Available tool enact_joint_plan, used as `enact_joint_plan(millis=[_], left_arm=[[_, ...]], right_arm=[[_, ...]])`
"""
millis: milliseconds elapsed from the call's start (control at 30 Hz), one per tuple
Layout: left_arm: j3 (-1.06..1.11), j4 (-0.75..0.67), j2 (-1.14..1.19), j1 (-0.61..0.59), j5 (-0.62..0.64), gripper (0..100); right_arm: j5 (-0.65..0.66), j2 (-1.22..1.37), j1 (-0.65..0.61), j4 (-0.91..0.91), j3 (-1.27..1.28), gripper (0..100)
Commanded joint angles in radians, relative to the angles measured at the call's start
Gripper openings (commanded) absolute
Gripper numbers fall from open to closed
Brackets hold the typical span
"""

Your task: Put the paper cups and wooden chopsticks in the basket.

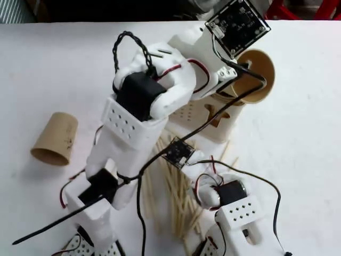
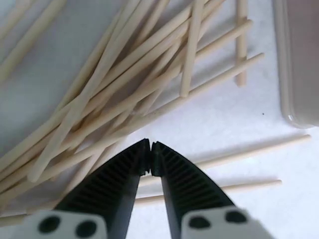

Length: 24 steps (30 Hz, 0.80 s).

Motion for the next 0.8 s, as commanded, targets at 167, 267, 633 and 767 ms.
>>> enact_joint_plan(millis=[167,267,633,767], left_arm=[[0.015,-0.094,0.061,-0.151,0.006,21],[0.018,-0.121,0.067,-0.182,0.008,21],[0.015,-0.087,0.028,-0.151,0.035,21],[0.015,0.034,-0.045,-0.159,0.031,21]], right_arm=[[0.006,-0.007,-0.001,-0.013,-0.005,2.2],[0.006,-0.008,-0.001,-0.013,-0.005,2.2],[0.006,-0.005,-0.001,-0.013,-0.005,2.2],[0.006,-0.004,-0.001,-0.013,-0.005,2.2]])
